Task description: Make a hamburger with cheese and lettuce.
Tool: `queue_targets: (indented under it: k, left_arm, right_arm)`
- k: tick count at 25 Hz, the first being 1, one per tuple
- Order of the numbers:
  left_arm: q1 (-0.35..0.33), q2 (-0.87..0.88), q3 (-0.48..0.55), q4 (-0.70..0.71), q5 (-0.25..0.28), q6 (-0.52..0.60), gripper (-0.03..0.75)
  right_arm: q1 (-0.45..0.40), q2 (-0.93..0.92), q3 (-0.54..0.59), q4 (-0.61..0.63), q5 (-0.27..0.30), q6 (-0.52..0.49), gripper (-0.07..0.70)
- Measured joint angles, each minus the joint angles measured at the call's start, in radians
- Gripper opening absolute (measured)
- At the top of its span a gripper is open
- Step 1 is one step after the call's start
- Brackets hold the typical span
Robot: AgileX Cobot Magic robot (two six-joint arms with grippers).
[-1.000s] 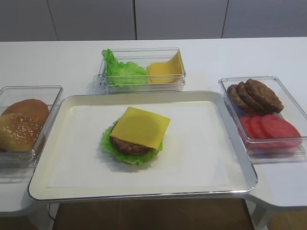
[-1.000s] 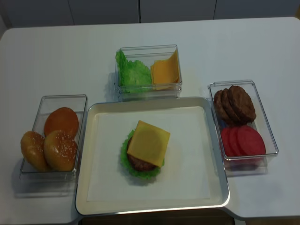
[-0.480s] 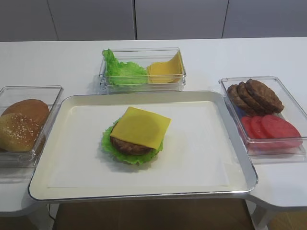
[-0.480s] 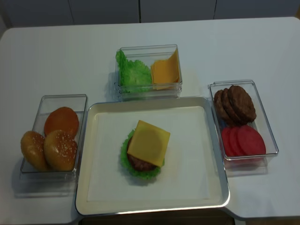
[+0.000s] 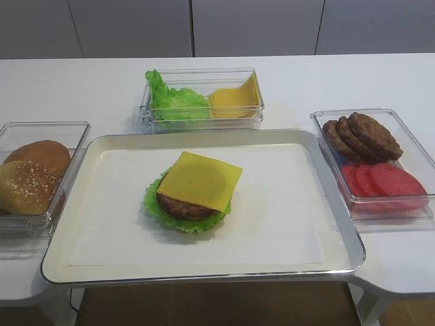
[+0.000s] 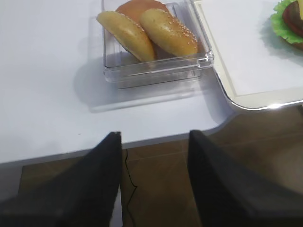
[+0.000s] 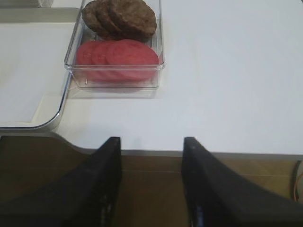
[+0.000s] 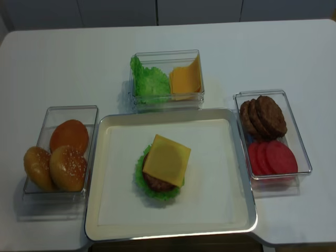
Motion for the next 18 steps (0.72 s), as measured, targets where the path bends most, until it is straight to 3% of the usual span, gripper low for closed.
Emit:
queue_targets:
  k: [6, 18]
  left_arm:
    - [0.0, 0.0, 0.0, 0.0, 0.0, 0.0, 0.342]
    - [0.0, 0.0, 0.0, 0.0, 0.0, 0.0, 0.342]
  right_arm:
    - [0.0, 0.0, 0.002, 0.018, 0.0, -0.066, 0.31]
    - [0.0, 0.0, 0.004, 0.022, 0.0, -0.072, 0.299]
